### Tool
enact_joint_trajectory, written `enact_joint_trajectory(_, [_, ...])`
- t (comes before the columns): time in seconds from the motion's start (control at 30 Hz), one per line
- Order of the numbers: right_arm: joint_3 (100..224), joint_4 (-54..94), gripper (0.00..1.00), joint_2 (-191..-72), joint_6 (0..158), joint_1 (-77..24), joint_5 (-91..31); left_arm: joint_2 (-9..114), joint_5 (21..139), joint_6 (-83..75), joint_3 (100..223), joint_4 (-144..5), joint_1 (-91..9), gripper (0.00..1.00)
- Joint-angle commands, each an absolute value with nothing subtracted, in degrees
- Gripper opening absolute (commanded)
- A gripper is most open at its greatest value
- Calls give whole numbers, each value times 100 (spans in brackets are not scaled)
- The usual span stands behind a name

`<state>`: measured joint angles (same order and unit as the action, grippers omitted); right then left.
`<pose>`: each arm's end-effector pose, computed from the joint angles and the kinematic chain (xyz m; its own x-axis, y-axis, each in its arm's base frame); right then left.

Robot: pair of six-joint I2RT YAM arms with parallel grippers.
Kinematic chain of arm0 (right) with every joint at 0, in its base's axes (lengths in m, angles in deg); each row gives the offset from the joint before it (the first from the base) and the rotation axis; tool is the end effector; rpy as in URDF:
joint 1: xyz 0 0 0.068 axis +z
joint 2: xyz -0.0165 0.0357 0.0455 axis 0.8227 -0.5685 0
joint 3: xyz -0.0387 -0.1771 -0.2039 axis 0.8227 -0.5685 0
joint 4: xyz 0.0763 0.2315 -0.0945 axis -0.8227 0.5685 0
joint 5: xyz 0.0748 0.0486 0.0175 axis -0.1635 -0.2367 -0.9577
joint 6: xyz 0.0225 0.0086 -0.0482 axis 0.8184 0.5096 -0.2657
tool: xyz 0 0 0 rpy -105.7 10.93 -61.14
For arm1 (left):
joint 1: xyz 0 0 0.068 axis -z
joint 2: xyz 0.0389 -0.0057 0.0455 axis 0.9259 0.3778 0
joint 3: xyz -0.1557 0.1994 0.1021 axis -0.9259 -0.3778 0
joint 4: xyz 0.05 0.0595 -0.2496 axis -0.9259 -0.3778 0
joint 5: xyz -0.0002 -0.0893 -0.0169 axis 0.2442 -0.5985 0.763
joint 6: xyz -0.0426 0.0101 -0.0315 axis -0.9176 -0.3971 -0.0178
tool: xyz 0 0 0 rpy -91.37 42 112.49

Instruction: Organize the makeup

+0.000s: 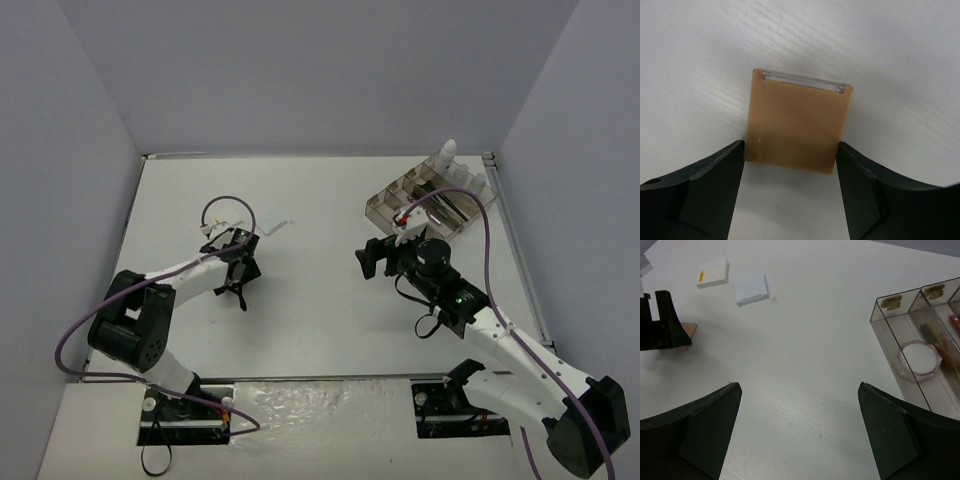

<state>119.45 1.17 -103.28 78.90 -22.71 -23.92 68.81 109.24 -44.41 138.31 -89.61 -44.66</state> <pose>0.1852 0.1196 0.2947 -0.0915 0.0823 -0.9924 -0.5524 0.8250 0.1193 0.2820 -0.1069 0.1628 -0.6531 -0.5234 -0.5473 -0.5048 0.8396 -0.2006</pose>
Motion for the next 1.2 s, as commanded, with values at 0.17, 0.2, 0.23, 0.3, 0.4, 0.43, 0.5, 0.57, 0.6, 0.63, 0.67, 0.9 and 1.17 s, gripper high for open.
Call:
enact_joint_trajectory(0.17, [13006, 398, 100, -10578, 8504, -2305, -3786, 4893, 10316, -2064, 13346, -8221, -3374, 35])
enact_joint_trajectory(0.2, [13124, 481, 100, -10631, 8569, -2309, -3839, 4673, 10244, -1795, 13293, -8093, -3222, 35])
enact_joint_trajectory(0.23, [13264, 572, 100, -10681, 8632, -2314, -3956, 4459, 10153, -1541, 13238, -7963, -3073, 35])
enact_joint_trajectory(0.3, [13505, 719, 100, -10858, 8730, -2319, -4208, 4071, 9926, -1060, 13160, -7729, -2788, 35])
enact_joint_trajectory(0.4, [13794, 823, 97, -11160, 8937, -2315, -4723, 3644, 9620, -538, 13079, -7486, -2444, 36])
enact_joint_trajectory(0.43, [13874, 823, 97, -11257, 9023, -2310, -4916, 3530, 9532, -392, 13055, -7400, -2347, 37])
enact_joint_trajectory(0.5, [14006, 816, 93, -11441, 9173, -2304, -5183, 3339, 9303, -209, 12992, -7213, -2201, 37])
enact_joint_trajectory(0.57, [14112, 823, 91, -11625, 9289, -2277, -5337, 3201, 9097, -106, 12981, -7001, -2105, 38])
enact_joint_trajectory(0.6, [14156, 823, 90, -11733, 9341, -2256, -5444, 3143, 9020, -74, 12988, -6914, -2070, 40])
enact_joint_trajectory(0.63, [14174, 823, 89, -11812, 9372, -2250, -5487, 3119, 8936, -50, 12994, -6877, -2028, 41])
enact_joint_trajectory(0.67, [14192, 820, 88, -11874, 9428, -2236, -5572, 3106, 8888, -18, 13015, -6816, -1994, 41])
enact_joint_trajectory(0.9, [14151, 507, 82, -12250, 9807, -2078, -6114, 3222, 8702, 249, 13279, -6564, -1680, 41])
enact_joint_trajectory(1.17, [14069, 287, 71, -12414, 9955, -2011, -6304, 3471, 8587, 334, 13376, -6166, -1603, 41])
